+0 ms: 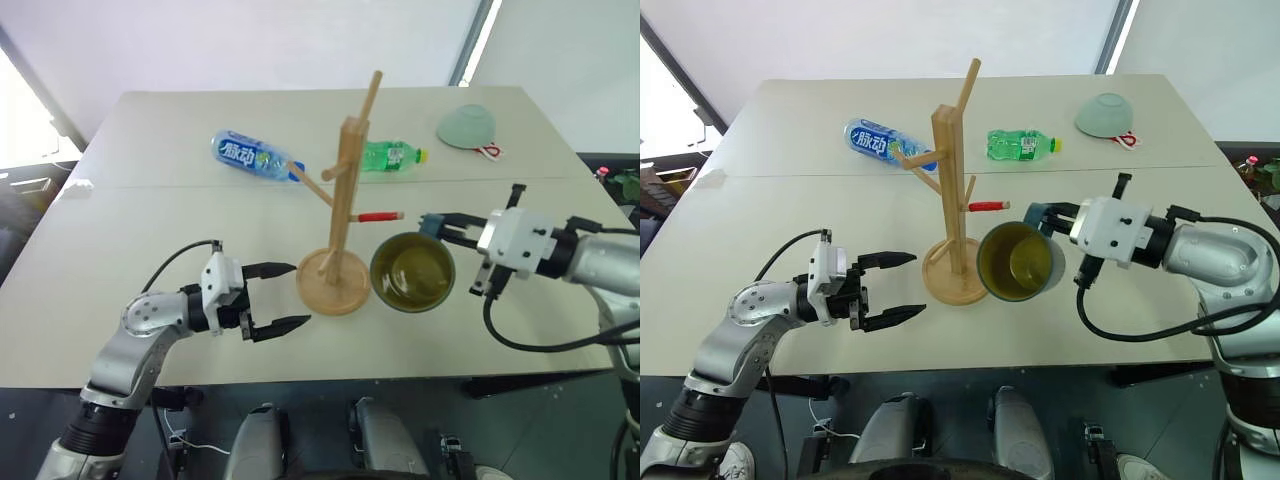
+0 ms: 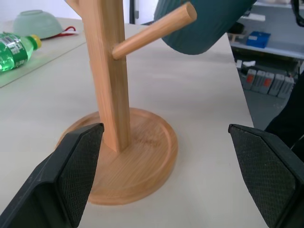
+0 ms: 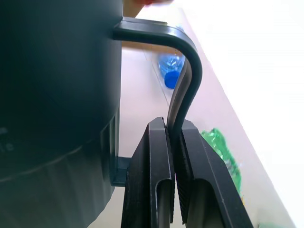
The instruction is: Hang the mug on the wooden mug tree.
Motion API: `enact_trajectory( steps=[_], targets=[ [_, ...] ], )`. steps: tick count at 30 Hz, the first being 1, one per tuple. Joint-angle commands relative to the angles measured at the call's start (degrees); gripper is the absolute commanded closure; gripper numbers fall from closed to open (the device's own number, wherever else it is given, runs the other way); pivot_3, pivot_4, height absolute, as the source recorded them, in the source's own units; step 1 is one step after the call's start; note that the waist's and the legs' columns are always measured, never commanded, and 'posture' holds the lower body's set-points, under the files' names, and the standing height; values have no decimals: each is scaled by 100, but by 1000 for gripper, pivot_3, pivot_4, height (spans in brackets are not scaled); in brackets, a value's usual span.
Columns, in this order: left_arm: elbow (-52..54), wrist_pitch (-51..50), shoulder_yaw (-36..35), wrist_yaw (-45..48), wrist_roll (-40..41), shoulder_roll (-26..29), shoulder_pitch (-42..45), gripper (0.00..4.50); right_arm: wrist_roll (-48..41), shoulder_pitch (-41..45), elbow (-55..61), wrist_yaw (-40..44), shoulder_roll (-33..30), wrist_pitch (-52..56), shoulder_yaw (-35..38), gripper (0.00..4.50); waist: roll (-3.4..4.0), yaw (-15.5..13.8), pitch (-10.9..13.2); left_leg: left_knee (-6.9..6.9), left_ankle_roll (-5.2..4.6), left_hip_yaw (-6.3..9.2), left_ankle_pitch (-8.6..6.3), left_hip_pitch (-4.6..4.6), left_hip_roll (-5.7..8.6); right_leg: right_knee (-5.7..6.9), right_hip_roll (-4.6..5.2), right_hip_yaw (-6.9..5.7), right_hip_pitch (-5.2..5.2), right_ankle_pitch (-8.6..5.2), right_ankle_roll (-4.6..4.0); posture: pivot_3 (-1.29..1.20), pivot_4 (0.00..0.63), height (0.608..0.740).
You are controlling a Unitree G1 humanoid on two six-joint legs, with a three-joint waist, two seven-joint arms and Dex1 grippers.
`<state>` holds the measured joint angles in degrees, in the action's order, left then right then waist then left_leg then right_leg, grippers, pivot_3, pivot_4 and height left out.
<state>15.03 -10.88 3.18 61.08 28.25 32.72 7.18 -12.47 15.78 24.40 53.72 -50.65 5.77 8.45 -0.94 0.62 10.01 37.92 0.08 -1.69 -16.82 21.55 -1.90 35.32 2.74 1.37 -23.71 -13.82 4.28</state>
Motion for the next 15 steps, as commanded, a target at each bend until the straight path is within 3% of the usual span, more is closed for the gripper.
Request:
enact_trajectory(
  steps=[1,8,15],
  targets=[
    [362,-124,-210,-29,320,9,108,0,-60,257,181,-32,-91,148,-23,4458,-1,-2,1,0,-1,-2,-1,3,1,-3,3,0,-1,0,0,0,150,740],
    [955,-988,-853,-237,1355,340,604,0,-60,840,169,55,-39,379,-389,4458,-10,1,6,2,-3,2,-2,15,3,-8,6,-3,-7,1,2,0,150,740],
    [1273,-1255,-978,-362,1540,525,711,0,-41,1023,135,214,-97,427,-612,4458,-11,9,7,2,-3,0,-2,10,7,-7,-5,-4,-4,1,3,0,150,740]
  ],
)
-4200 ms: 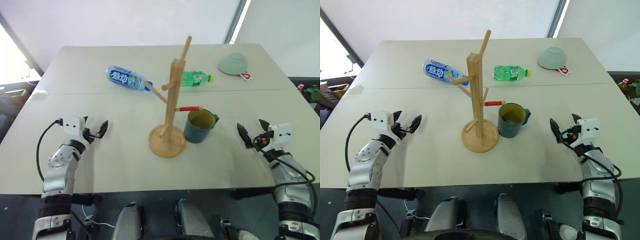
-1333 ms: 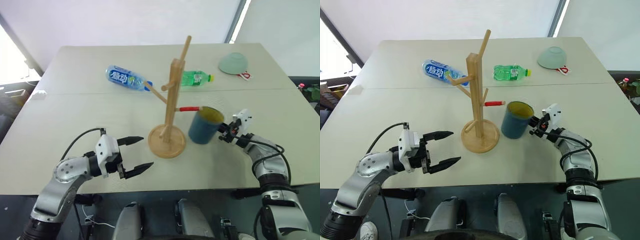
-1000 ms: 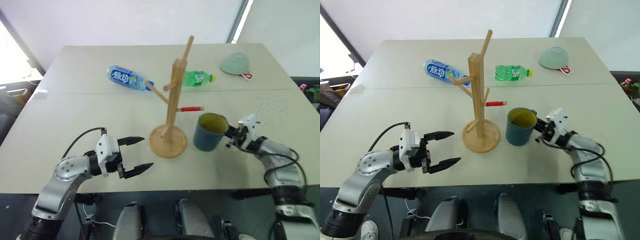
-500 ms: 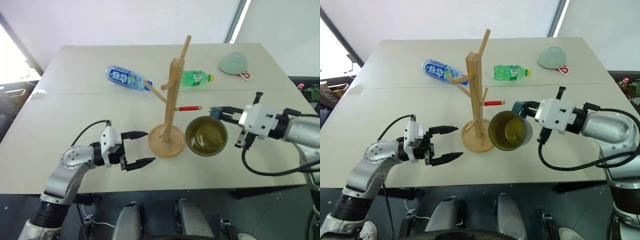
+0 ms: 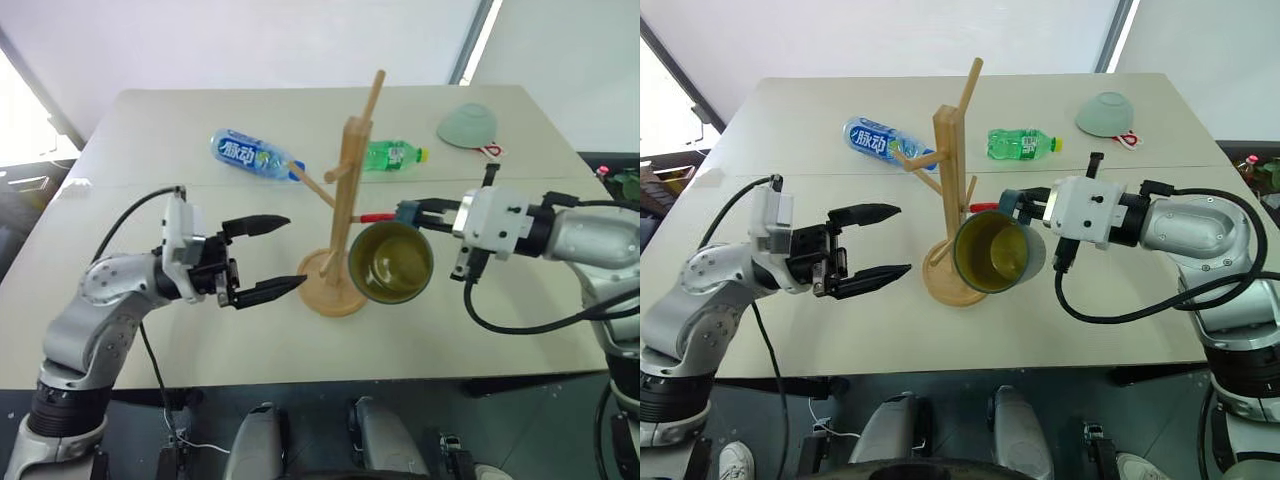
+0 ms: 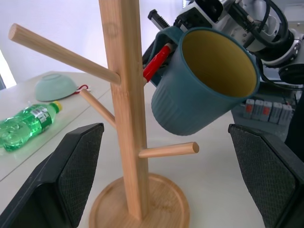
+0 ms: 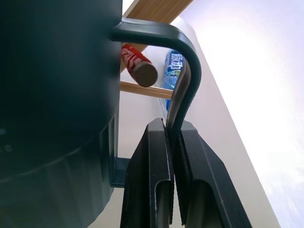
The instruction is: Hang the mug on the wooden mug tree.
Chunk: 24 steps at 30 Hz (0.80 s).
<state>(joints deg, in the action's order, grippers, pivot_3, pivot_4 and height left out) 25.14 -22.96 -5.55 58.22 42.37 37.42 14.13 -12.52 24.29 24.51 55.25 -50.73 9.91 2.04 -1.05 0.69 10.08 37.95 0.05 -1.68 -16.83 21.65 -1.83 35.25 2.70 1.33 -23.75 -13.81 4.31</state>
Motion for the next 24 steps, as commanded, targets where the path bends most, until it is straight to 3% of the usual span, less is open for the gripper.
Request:
enact_trajectory(
  steps=[1,12,15,20,24],
  targets=[
    [297,-67,-110,-97,135,51,18,0,-14,199,117,67,-81,30,-8,4458,0,2,0,0,0,0,0,0,0,0,0,0,0,0,0,0,150,740],
    [624,-185,-62,-311,190,39,-39,0,178,628,-242,12,159,257,-466,4458,-1,3,1,1,1,0,0,-4,0,5,-1,1,1,0,0,0,150,740],
    [658,-166,-12,-353,147,21,-49,0,135,743,-307,-1,265,302,-499,3476,-1,2,1,1,1,-1,0,-4,0,6,-2,1,1,0,0,0,150,740],
    [668,-163,24,-414,129,10,-24,0,274,762,-309,2,222,120,-443,890,-1,-3,1,1,1,-1,0,-4,0,7,-2,1,1,0,0,0,150,740],
    [582,-193,26,-495,96,-5,-12,0,111,759,-187,61,37,285,-139,890,-1,-4,1,2,1,-1,1,-4,0,7,-2,1,1,0,0,0,150,740]
  ],
)
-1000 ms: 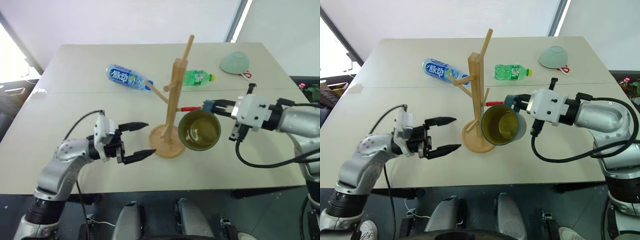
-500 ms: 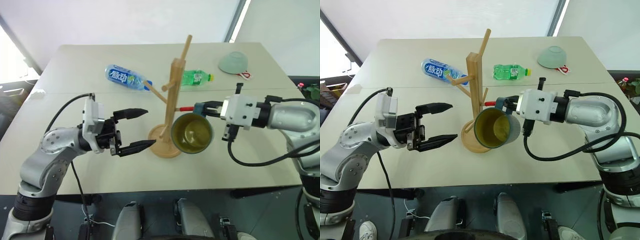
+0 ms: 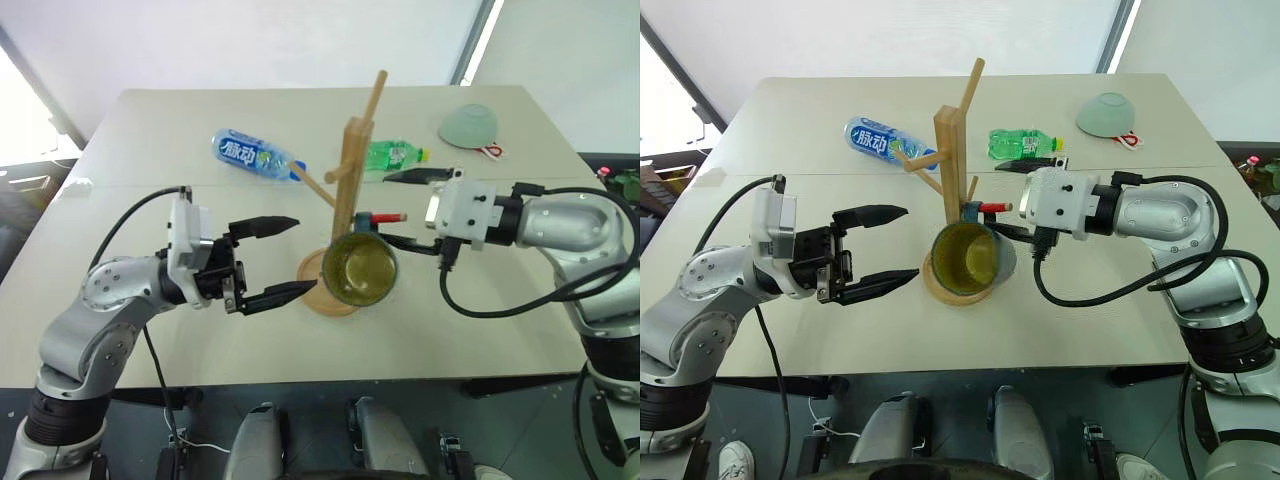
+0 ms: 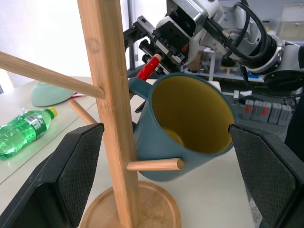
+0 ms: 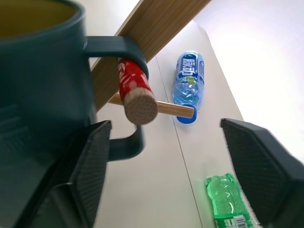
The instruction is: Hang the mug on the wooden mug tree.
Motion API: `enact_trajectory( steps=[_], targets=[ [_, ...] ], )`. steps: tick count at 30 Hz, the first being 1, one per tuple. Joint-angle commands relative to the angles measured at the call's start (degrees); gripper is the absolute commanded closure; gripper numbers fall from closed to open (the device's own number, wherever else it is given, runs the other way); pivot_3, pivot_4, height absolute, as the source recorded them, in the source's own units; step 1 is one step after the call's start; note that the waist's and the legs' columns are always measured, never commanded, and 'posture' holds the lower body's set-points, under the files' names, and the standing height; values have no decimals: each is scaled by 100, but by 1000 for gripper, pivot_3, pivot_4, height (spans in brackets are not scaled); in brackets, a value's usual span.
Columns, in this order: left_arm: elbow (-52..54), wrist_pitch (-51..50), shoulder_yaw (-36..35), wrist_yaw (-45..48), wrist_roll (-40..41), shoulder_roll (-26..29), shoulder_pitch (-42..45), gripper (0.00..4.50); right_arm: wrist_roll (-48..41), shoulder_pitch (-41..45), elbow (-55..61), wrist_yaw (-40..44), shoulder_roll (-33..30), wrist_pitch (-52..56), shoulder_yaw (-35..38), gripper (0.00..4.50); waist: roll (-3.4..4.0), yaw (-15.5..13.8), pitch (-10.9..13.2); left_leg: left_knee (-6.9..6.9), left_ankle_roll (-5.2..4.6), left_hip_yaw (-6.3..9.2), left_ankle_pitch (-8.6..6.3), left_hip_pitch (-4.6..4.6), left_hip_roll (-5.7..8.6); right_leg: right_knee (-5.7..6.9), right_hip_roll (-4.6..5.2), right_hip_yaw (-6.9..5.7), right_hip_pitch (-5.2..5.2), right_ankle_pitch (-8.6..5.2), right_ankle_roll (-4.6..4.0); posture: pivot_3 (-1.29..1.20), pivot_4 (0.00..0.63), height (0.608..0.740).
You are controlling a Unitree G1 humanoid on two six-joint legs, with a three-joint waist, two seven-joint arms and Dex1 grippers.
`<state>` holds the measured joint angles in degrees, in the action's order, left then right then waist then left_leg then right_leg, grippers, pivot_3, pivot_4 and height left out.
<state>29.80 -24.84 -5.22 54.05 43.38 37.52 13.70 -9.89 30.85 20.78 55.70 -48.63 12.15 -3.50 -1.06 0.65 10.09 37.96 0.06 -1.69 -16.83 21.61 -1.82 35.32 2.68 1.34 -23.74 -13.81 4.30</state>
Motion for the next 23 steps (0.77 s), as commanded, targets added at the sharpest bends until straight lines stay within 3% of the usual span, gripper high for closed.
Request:
enact_trajectory(
  steps=[1,6,8,10,16,23],
  targets=[
    [65,-1,-18,-138,-43,-31,20,0,-254,74,226,11,-215,161,554,890,0,-2,0,0,0,0,0,0,0,0,0,0,0,0,0,0,150,740],
    [-429,119,-167,-760,-466,-309,-102,0,-1102,-619,298,-16,-283,949,1545,890,-4,-11,0,1,0,3,0,-7,0,-1,0,-1,10,0,0,0,150,740],
    [-743,232,-340,-1101,-576,-569,-236,0,-1624,-1074,202,-162,-48,1385,2048,890,-8,-16,-3,0,0,7,0,-11,0,-5,0,-2,20,0,0,0,150,740],
    [-1137,632,-446,-1594,-1056,-904,-516,0,-1822,-1627,-297,-608,681,1207,2384,890,-21,-2,-11,0,-1,8,-1,-16,-3,-6,3,-1,25,0,1,0,150,740],
    [-1972,1391,-555,-2605,-2108,-1437,-908,0,-1310,-2444,-1229,-1261,1960,147,2139,890,-19,16,-9,0,0,-1,0,-22,-2,13,0,6,15,2,0,0,150,740],
    [-2239,1442,-621,-2748,-2154,-1580,-947,0,-1134,-2348,-1913,-1409,2341,-402,1859,890,-18,10,-9,4,2,1,1,-23,-5,20,2,4,15,2,0,0,150,740]
  ],
)
